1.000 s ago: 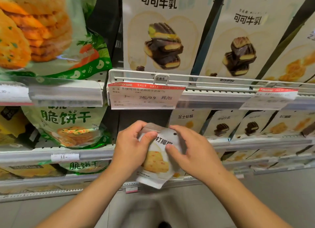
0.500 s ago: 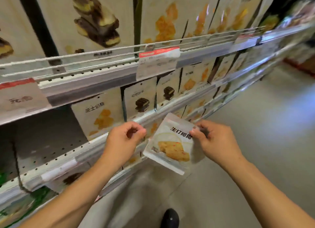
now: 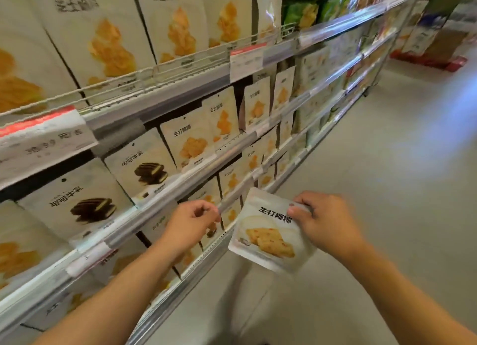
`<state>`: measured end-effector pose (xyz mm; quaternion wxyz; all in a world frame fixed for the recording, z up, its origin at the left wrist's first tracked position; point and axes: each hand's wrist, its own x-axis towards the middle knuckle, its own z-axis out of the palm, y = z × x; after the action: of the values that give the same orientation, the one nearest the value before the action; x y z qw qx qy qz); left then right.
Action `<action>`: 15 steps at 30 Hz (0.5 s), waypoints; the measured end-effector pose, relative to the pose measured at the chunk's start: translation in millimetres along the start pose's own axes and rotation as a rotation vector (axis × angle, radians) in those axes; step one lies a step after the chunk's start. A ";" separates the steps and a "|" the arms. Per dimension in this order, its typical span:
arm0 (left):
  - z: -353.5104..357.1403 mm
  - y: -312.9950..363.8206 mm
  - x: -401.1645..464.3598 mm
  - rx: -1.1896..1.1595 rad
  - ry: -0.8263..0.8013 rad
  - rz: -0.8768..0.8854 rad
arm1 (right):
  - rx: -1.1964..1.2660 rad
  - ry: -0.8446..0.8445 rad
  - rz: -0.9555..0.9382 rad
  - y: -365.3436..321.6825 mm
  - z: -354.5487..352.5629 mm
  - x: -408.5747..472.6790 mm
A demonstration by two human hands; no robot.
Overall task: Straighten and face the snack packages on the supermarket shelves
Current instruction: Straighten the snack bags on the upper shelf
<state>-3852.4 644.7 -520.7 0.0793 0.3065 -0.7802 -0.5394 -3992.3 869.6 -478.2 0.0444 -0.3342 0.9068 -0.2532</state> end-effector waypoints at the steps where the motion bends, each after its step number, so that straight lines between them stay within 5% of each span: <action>1: 12.2 8.8 9.4 0.004 0.008 -0.003 | -0.011 -0.009 0.003 11.5 -8.0 4.3; 11: 66.2 61.1 116.2 -0.024 0.094 -0.109 | -0.003 -0.087 -0.027 76.1 -55.3 72.9; 15: 55.0 81.7 179.7 0.265 0.259 0.029 | 0.004 -0.114 -0.075 77.3 -60.7 119.2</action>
<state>-4053.1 605.7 -507.4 0.1456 0.3700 -0.8320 -0.3869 -4144.7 870.9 -452.8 0.0870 -0.3817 0.8891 -0.2372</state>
